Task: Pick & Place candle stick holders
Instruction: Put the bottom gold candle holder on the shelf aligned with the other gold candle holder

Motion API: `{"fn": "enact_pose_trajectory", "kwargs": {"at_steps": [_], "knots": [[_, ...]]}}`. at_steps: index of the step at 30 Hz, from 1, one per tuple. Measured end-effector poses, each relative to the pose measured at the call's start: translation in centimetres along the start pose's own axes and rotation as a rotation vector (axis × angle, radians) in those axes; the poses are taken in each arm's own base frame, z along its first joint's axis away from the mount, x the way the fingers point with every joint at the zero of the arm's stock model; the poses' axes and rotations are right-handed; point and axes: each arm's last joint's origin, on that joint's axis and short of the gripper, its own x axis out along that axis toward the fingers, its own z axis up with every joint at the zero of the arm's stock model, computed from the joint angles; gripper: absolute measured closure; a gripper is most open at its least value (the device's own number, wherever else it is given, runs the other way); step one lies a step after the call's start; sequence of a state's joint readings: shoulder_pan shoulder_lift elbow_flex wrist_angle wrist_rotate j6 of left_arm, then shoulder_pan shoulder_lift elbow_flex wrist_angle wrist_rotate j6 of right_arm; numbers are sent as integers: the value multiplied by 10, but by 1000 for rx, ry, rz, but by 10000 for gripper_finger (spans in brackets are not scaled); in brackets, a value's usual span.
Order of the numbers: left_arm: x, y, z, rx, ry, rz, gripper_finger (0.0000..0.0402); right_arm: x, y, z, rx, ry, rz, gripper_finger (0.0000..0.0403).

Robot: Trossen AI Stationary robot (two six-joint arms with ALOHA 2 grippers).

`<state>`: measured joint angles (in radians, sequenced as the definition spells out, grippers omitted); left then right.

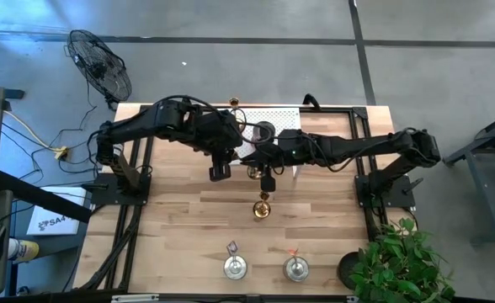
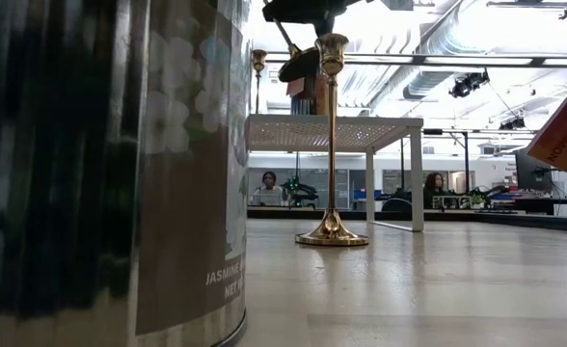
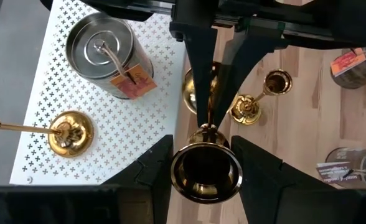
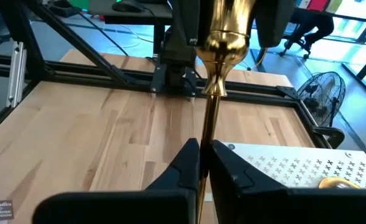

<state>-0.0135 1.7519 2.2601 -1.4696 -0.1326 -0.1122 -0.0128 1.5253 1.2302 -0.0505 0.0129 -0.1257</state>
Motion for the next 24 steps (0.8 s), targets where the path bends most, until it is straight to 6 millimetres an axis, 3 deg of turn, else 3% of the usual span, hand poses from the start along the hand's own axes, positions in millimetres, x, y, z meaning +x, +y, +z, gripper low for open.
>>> {"fn": "enact_pose_trajectory", "kwargs": {"at_steps": [5,11,15,19,24], "knots": [[0,0,0,-24,-1,7,253,0,0,0,-2,9,0,395],[-3,1,0,-33,-20,21,113,0,2,-4,-20,47,9,397],[-7,2,0,-36,-43,26,55,-2,4,-6,-23,76,10,397],[-19,4,-2,-49,-81,23,36,-16,15,0,-41,83,-11,397],[-39,8,-10,-119,-115,22,33,-51,33,13,-97,88,-102,397]]}}
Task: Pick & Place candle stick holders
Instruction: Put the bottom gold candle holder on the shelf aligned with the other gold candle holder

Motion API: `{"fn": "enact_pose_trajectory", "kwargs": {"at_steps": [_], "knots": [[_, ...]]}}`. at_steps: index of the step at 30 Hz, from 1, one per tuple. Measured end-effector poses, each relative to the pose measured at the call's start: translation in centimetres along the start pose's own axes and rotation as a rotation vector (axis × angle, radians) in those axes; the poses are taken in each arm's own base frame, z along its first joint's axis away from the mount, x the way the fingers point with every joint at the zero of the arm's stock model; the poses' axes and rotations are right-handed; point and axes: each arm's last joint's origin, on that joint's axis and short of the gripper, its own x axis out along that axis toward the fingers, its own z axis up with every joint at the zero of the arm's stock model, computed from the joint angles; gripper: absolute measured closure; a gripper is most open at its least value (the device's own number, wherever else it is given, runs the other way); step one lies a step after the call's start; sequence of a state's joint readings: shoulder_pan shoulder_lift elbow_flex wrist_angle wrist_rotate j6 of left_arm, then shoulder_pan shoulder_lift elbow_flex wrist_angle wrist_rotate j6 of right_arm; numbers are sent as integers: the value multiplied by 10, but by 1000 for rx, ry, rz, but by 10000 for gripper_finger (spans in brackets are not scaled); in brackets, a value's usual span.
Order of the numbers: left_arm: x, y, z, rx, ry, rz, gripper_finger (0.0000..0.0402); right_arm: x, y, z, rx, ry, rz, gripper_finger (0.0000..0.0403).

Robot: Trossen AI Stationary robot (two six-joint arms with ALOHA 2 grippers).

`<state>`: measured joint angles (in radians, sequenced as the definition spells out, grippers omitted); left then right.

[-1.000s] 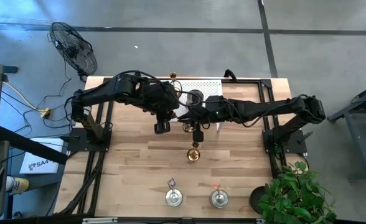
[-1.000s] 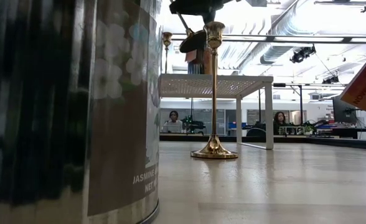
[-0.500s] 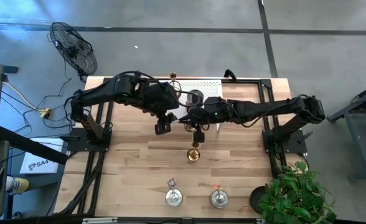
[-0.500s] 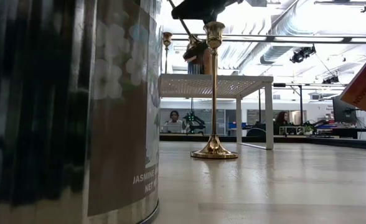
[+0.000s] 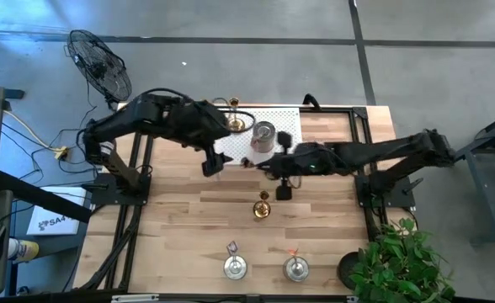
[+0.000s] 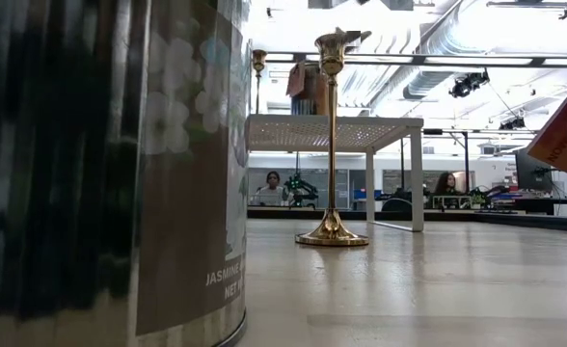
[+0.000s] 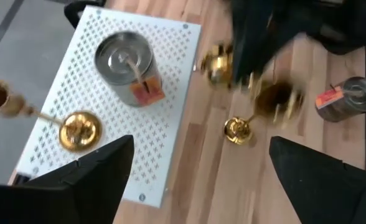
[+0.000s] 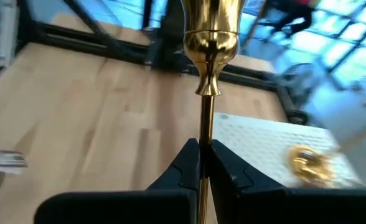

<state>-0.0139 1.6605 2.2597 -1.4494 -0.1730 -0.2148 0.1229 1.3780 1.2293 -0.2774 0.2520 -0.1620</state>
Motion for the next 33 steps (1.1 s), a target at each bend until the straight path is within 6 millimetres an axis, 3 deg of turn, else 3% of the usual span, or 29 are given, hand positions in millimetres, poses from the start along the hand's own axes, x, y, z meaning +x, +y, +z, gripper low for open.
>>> {"fn": "enact_pose_trajectory", "kwargs": {"at_steps": [8,13,18,24,33], "knots": [[-24,6,-6,-33,-55,-3,33,-82,-12,20,16,-132,-218,397],[-30,9,-10,-36,-55,42,32,-127,-37,29,69,-284,-310,397],[-30,9,-10,-50,-56,46,32,-154,-66,36,90,-451,-366,397],[-30,9,-10,-61,-52,46,32,-155,-104,31,129,-520,-388,397],[-29,9,-10,-60,-49,42,32,-104,-162,10,239,-463,-314,397]]}}
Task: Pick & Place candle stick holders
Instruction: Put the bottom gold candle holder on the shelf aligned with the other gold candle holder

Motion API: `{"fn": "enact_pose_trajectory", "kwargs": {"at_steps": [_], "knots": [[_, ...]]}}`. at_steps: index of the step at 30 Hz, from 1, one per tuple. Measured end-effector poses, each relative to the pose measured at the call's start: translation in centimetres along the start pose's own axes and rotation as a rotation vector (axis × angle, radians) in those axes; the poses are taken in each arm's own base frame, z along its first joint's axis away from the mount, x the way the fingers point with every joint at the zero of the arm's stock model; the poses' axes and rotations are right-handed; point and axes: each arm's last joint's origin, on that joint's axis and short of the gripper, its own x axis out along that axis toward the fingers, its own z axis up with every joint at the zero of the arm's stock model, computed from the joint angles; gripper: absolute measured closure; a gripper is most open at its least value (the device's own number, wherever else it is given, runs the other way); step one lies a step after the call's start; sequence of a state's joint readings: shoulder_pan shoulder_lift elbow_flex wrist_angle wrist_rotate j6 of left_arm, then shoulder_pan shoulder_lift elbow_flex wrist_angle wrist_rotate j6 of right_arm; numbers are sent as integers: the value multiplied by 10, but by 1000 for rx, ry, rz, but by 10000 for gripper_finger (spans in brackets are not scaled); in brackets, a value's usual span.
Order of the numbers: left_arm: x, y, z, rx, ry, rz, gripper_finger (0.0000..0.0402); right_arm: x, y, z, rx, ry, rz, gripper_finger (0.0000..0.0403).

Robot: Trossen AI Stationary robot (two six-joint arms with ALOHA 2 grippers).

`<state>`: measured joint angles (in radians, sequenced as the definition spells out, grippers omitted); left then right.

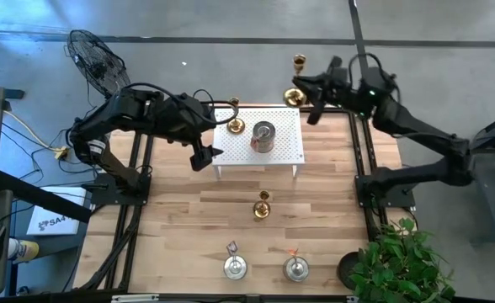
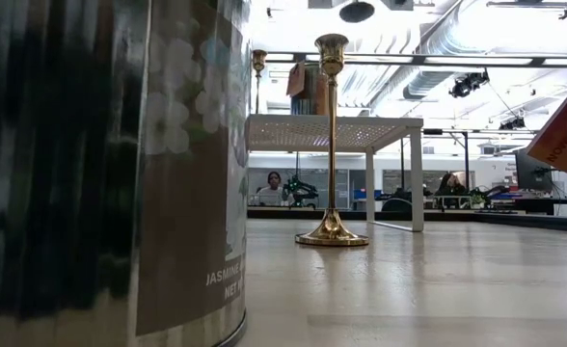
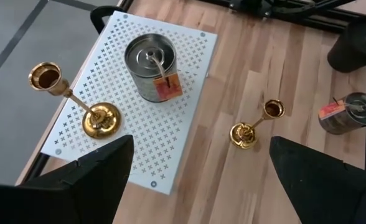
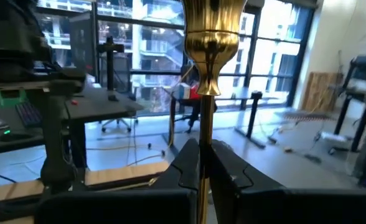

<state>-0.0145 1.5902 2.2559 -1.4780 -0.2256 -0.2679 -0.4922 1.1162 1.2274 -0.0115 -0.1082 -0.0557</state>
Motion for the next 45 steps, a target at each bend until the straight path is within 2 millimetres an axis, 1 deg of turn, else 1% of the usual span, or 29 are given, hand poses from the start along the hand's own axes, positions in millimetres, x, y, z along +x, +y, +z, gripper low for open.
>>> {"fn": "enact_pose_trajectory", "kwargs": {"at_steps": [5,9,14,18,22,25,33,37,45], "knots": [[-2,-7,-3,17,13,-6,32,20,-24,-14,47,-6,22,397],[-5,-17,-7,44,6,-15,32,32,-38,-27,53,31,9,397],[-9,-28,-10,81,-14,5,32,39,-46,-59,98,-33,66,397],[-10,-33,-12,87,-25,17,32,34,-48,-85,103,-108,93,397],[-11,-35,-12,87,-33,24,32,29,-50,-107,89,-91,85,397],[-11,-34,-12,70,-36,31,32,30,-50,-120,77,-62,83,397],[-8,-35,-11,50,-44,51,32,49,-54,-152,96,-30,99,397],[-8,-34,-11,43,-44,51,32,58,-52,-167,102,-13,139,397],[-8,-34,-11,43,-45,51,32,69,-46,-186,105,17,174,397]]}}
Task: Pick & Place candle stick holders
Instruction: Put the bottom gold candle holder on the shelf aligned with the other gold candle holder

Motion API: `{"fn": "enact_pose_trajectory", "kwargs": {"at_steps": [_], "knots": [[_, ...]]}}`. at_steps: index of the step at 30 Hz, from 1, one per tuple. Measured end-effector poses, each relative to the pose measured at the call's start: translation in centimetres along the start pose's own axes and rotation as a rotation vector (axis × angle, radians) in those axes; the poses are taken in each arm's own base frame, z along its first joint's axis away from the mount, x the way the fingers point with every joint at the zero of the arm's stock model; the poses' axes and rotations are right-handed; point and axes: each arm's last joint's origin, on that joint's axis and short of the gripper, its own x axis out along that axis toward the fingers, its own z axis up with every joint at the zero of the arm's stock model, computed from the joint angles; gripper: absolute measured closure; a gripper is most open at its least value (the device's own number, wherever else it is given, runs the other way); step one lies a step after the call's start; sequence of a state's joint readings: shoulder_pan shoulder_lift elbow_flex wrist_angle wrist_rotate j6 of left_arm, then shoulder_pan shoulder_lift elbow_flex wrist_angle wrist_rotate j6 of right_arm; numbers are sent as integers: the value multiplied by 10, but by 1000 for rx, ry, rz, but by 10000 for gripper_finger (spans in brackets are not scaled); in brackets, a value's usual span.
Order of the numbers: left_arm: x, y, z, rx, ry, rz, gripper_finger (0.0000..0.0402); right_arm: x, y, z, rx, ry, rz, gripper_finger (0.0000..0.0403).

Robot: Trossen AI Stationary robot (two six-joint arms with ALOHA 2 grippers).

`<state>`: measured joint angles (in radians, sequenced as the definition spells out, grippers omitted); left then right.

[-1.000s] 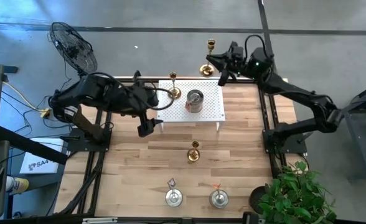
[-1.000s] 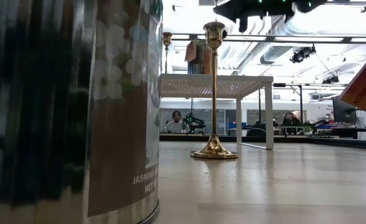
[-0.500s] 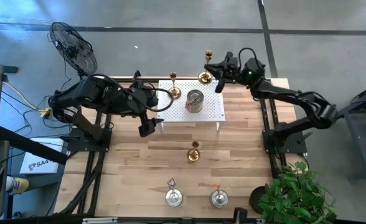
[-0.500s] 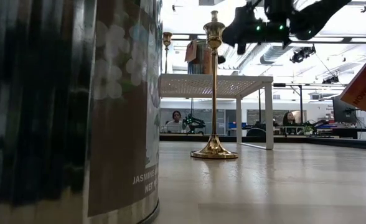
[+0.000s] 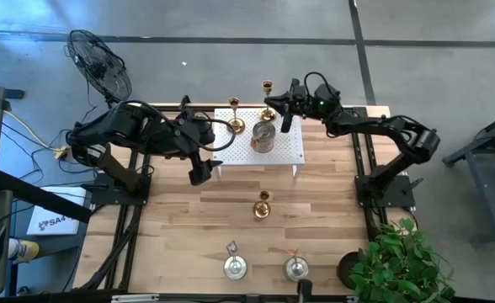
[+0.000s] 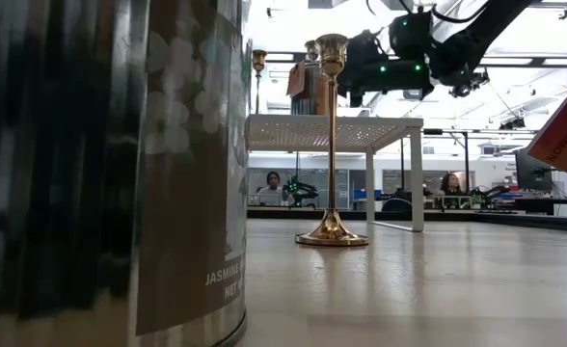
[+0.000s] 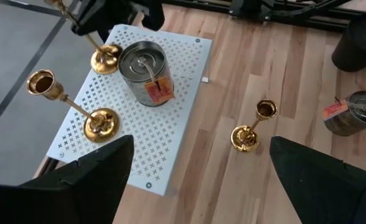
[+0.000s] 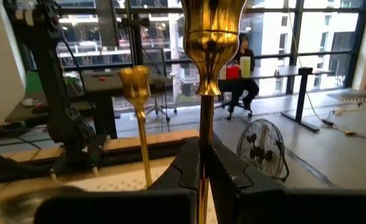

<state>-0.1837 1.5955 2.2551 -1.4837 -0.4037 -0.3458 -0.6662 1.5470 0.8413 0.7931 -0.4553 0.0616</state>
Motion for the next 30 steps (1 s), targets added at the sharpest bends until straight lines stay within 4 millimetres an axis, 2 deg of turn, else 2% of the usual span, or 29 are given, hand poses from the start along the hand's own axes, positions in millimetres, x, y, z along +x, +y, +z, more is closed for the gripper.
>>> {"fn": "enact_pose_trajectory", "kwargs": {"at_steps": [7,19,30], "knots": [[0,0,0,0,0,0,32,8,6,-10,10,13,47,397],[0,0,0,-1,-1,1,32,13,19,-13,9,31,122,397],[0,0,0,-12,-1,0,32,13,21,-14,32,44,152,397]]}}
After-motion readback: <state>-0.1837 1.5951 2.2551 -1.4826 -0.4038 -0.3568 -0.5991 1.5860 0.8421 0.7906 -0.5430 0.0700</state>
